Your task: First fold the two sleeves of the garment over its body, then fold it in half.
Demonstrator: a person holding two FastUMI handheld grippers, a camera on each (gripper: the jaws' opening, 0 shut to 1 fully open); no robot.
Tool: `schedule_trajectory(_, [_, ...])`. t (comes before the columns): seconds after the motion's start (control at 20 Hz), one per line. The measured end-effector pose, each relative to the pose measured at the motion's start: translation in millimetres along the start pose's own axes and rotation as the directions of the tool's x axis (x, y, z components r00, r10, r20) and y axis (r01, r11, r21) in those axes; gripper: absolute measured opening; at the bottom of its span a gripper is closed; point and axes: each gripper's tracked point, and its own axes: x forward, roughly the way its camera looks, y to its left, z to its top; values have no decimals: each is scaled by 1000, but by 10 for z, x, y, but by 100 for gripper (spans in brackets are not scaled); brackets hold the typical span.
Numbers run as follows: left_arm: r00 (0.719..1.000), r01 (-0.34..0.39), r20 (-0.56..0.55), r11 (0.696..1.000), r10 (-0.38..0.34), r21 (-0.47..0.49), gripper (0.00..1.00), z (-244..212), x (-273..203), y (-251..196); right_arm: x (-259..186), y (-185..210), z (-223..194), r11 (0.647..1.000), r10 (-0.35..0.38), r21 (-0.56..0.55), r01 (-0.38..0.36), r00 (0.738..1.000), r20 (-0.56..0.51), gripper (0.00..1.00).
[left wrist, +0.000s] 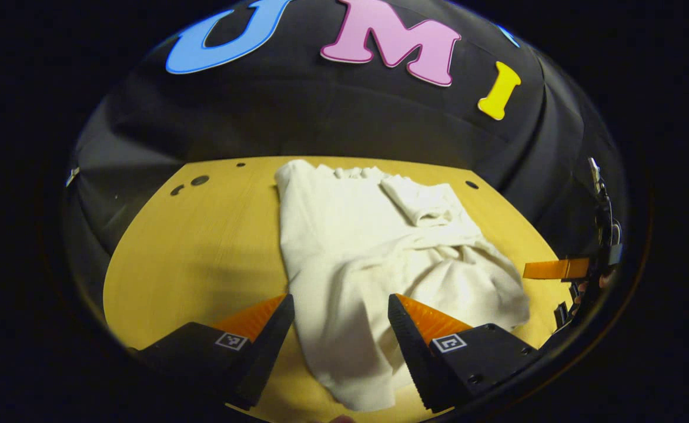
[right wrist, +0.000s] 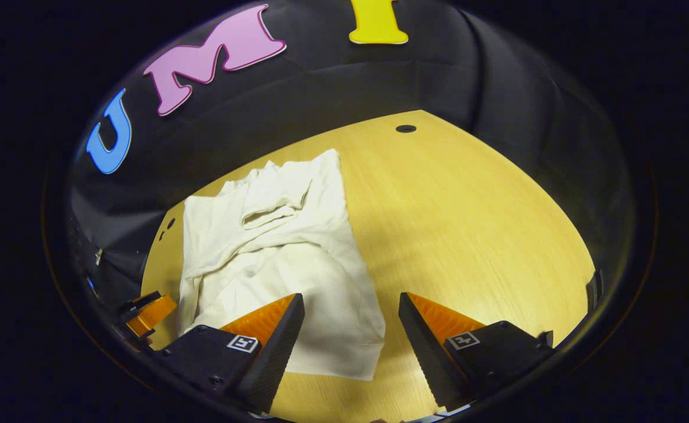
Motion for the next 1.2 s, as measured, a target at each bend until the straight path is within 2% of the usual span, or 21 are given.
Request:
schedule_trajectory(0.25, [996, -25, -85, 996, 18, -84, 99, -588, -198, 72, 62, 57, -359, 1000, 5, -11, -6, 997, -71, 99])
schedule_trajectory(0.5, [995, -16, -103, 995, 6, -100, 99, -696, -166, 5, 72, 30, -563, 999, -11, -43, 6, 992, -124, 99])
schedule_trajectory(0.65, [990, -30, -143, 989, 9, -145, 99, -815, -85, -49, 118, 43, -542, 998, -20, -56, 15, 995, -93, 99])
schedule_trajectory(0.7, [991, -27, -131, 991, 9, -134, 94, -811, -47, -78, 126, 46, -575, 998, -26, -65, 20, 995, -100, 99])
schedule_trajectory(0.8, [990, -18, -144, 996, 4, -91, 98, -849, -57, -148, 137, 27, -610, 995, -41, -98, 31, 994, -105, 95])
schedule_trajectory(0.85, [989, -25, -148, 998, 16, -57, 91, -866, -43, -158, 140, 48, -599, 994, -45, -103, 33, 993, -109, 92])
schedule_trajectory(0.9, [988, -35, -151, 999, 30, -25, 81, -883, -15, -162, 149, 79, -610, 994, -44, -101, 33, 992, -115, 78])
schedule_trajectory(0.95, [990, -16, -143, 1000, 14, -18, 78, -874, 0, -215, 170, 125, -623, 995, -35, -93, 24, 992, -125, 63])
schedule_trajectory(1.0, [990, 19, -139, 999, -23, -28, 75, -877, -1, -315, 154, 157, -622, 996, -33, -85, 22, 991, -129, 44])
schedule_trajectory(1.05, [989, 37, -139, 998, -43, -40, 48, -874, 9, -355, 182, 183, -635, 997, -26, -77, 16, 990, -137, 55])
schedule_trajectory(1.1, [988, 52, -141, 998, -58, -46, 41, -875, 7, -357, 182, 226, -648, 997, -11, -73, 0, 989, -145, 34])
schedule_trajectory(1.15, [988, 59, -141, 997, -66, -52, 34, -869, -1, -359, 193, 268, -664, 996, 14, -81, -27, 988, -156, 19])
schedule_trajectory(1.2, [987, 67, -141, 996, -75, -64, 30, -862, 7, -369, 179, 266, -659, 996, 19, -88, -33, 987, -157, 10])
